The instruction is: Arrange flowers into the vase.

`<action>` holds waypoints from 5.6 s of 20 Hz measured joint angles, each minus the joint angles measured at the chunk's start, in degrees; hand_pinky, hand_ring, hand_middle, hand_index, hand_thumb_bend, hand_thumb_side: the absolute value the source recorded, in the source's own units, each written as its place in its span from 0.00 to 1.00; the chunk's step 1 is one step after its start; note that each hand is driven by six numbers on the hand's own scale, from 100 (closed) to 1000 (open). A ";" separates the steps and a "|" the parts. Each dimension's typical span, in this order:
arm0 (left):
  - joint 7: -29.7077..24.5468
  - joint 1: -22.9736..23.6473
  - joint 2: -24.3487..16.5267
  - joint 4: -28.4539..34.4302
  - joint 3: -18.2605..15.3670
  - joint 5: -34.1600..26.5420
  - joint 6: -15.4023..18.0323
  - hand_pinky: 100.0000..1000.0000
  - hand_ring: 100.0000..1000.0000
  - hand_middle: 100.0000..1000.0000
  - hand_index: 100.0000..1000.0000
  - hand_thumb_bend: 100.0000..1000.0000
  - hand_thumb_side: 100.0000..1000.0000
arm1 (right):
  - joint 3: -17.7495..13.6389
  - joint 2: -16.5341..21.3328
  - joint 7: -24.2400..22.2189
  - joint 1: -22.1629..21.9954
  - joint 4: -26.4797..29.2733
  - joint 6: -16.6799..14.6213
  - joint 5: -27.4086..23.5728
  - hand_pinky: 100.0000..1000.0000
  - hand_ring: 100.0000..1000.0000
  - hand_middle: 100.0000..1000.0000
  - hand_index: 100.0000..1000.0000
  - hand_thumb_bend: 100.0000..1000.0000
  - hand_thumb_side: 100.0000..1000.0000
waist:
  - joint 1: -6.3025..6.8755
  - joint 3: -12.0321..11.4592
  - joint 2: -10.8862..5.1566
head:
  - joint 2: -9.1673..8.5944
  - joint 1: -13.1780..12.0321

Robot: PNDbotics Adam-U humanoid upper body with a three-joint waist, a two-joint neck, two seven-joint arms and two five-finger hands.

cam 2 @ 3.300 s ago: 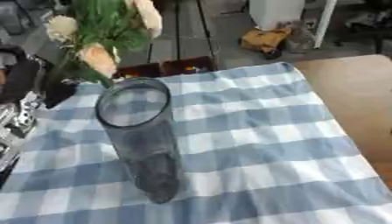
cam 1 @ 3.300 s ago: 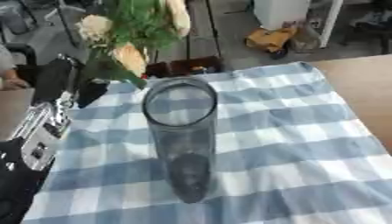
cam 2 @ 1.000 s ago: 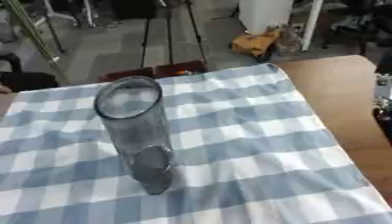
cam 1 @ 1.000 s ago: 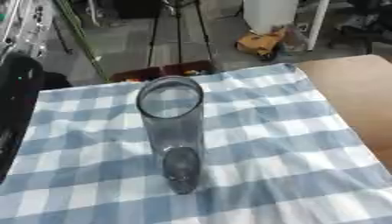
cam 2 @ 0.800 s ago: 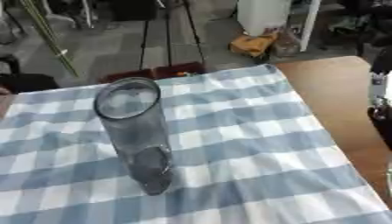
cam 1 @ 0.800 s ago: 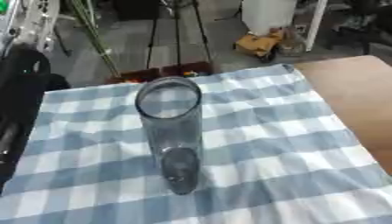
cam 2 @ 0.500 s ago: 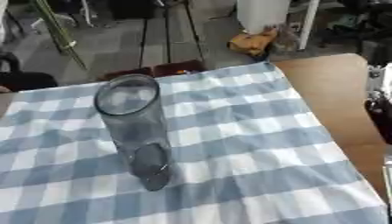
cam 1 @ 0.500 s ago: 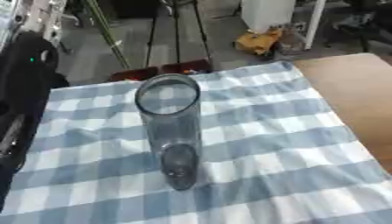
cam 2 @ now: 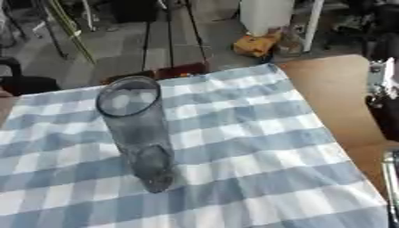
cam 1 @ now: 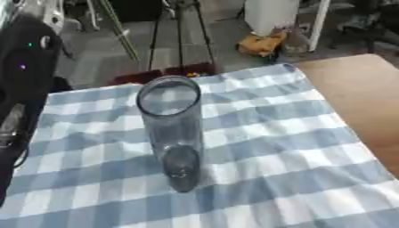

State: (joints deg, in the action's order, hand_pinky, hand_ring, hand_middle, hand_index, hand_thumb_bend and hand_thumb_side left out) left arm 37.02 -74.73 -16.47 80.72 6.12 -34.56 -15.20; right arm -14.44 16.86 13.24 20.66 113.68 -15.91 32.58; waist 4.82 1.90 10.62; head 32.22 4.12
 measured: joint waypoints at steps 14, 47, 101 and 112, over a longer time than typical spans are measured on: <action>0.84 0.69 1.93 1.71 1.19 -2.94 -1.01 0.00 0.00 0.00 0.00 0.04 0.65 | 0.01 -0.78 0.93 -0.04 0.00 1.68 -0.02 0.84 0.79 0.54 0.79 0.00 0.87 | -0.28 -0.97 -1.15 | 0.51 1.28; -0.07 6.12 5.98 5.25 2.91 3.47 -0.83 0.00 0.00 0.00 0.00 0.04 0.64 | 0.01 -1.50 1.73 0.05 0.00 2.01 -0.46 0.84 0.80 0.54 0.79 0.00 0.88 | -0.35 0.12 -0.65 | -1.09 1.49; -5.43 11.74 8.45 1.37 7.42 12.62 1.80 0.00 0.00 0.00 0.00 0.12 0.74 | -0.39 -2.05 2.83 0.45 0.00 2.50 -1.49 0.84 0.80 0.53 0.79 0.00 0.88 | 0.06 0.87 0.31 | -4.73 0.33; -8.01 12.81 8.45 0.60 7.42 18.27 6.22 0.00 0.11 0.09 0.00 0.19 0.79 | -0.42 -2.05 3.08 0.47 0.00 2.72 -1.49 0.84 0.80 0.53 0.79 0.00 0.88 | 0.07 0.88 0.77 | -5.06 0.91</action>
State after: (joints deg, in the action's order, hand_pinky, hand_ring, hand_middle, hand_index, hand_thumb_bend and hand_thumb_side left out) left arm 29.01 -61.92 -8.01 81.32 13.54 -16.28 -8.99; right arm -14.86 14.80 16.32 21.13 113.68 -13.19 31.09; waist 4.89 2.78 11.38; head 27.16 5.02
